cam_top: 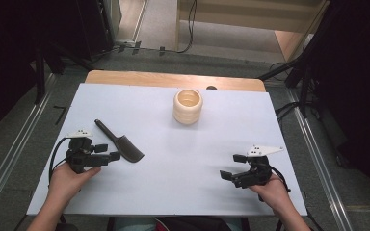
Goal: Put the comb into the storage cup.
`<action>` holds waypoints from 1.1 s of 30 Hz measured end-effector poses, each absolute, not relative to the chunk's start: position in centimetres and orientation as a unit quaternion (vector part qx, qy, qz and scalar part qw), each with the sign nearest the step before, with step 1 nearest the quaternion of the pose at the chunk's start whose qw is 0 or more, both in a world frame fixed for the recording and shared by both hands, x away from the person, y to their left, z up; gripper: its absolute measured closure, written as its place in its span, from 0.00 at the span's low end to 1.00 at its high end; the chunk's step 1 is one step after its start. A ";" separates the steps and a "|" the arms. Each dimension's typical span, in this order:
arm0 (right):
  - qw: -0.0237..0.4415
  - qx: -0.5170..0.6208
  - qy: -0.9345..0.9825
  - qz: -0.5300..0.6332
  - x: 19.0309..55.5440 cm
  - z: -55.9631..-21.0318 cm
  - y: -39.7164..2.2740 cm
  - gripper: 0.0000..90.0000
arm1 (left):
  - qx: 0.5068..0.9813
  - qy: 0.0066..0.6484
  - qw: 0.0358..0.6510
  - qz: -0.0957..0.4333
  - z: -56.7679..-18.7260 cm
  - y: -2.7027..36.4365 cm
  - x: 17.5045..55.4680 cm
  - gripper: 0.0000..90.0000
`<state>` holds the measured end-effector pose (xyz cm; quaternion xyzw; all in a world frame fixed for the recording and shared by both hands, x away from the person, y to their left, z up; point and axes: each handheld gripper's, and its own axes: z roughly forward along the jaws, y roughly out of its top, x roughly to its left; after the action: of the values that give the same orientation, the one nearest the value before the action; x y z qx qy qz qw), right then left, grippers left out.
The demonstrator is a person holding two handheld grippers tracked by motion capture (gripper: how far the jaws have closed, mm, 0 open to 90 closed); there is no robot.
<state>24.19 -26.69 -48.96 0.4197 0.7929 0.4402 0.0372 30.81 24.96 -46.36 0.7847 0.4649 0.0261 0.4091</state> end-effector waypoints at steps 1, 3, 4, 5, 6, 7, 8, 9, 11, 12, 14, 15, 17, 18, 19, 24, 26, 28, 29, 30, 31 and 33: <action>0.037 0.419 0.793 0.439 24.2 -49.0 -26.7 0.06 | 0.785 0.465 0.409 0.028 -46.3 25.1 31.0 0.28; 0.038 0.419 0.793 0.440 24.2 -49.0 -26.6 0.06 | 0.781 0.469 0.411 0.025 -46.2 25.2 31.3 0.28; 0.038 0.419 0.793 0.440 24.2 -49.0 -26.6 0.06 | 0.782 0.469 0.409 0.026 -46.1 25.2 31.5 0.28; 0.039 0.419 0.793 0.440 24.2 -49.0 -26.6 0.06 | 0.781 0.472 0.409 0.027 -46.0 25.2 31.7 0.29; 0.039 0.419 0.793 0.440 24.2 -49.0 -26.6 0.06 | 0.779 0.474 0.409 0.026 -45.9 25.2 32.0 0.29; 0.039 0.419 0.793 0.440 24.2 -49.0 -26.6 0.06 | 0.779 0.474 0.409 0.026 -45.9 25.2 32.0 0.29; 0.038 0.420 0.793 0.441 24.2 -49.0 -26.6 0.06 | 0.780 0.474 0.408 0.028 -45.7 25.2 32.3 0.29; 0.038 0.419 0.793 0.441 24.2 -49.0 -26.6 0.06 | 0.779 0.474 0.408 0.028 -45.7 25.2 32.4 0.29; 0.038 0.419 0.794 0.440 24.2 -49.0 -26.6 0.06 | 0.780 0.473 0.408 0.030 -45.4 25.2 33.0 0.30; 0.038 0.419 0.794 0.439 24.2 -49.0 -26.6 0.06 | 0.780 0.473 0.408 0.030 -45.4 25.2 33.0 0.30; 0.037 0.418 0.794 0.439 24.2 -49.0 -26.7 0.06 | 0.781 0.469 0.410 0.031 -45.3 25.2 33.4 0.30; 0.037 0.418 0.794 0.439 24.2 -49.0 -26.7 0.06 | 0.782 0.467 0.411 0.031 -45.3 25.2 33.6 0.30; 0.036 0.419 0.793 0.440 24.2 -49.0 -26.7 0.06 | 0.784 0.466 0.409 0.031 -45.2 25.0 33.9 0.30; 0.036 0.419 0.793 0.440 24.2 -49.0 -26.7 0.06 | 0.785 0.466 0.408 0.029 -45.2 25.0 34.1 0.30; 0.036 0.420 0.793 0.440 24.2 -49.0 -26.7 0.06 | 0.786 0.464 0.407 0.028 -45.1 24.9 34.4 0.30; 0.036 0.418 0.794 0.441 24.2 -49.0 -26.6 0.06 | 0.785 0.461 0.412 0.028 -44.7 24.8 35.2 0.30; 0.037 0.417 0.794 0.440 24.2 -49.0 -26.6 0.06 | 0.786 0.461 0.411 0.025 -44.7 24.8 35.5 0.30; 0.036 0.417 0.795 0.440 24.2 -49.0 -26.6 0.06 | 0.787 0.460 0.410 0.026 -44.6 24.7 35.9 0.30; 0.036 0.417 0.795 0.440 24.2 -49.0 -26.6 0.06 | 0.788 0.459 0.410 0.026 -44.5 24.6 36.0 0.30; 0.036 0.418 0.794 0.440 24.2 -49.0 -26.6 0.06 | 0.787 0.458 0.412 0.025 -44.4 24.6 36.3 0.30; 0.036 0.418 0.794 0.440 24.2 -49.0 -26.6 0.06 | 0.786 0.458 0.415 0.024 -44.3 24.6 36.5 0.30; 0.036 0.417 0.794 0.440 24.2 -49.0 -26.6 0.06 | 0.786 0.457 0.416 0.023 -44.2 24.5 37.0 0.30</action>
<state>24.20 -26.59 -48.98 0.4169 0.7944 0.4404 0.0357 36.95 24.49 -44.22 0.7859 0.4568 0.0234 0.4160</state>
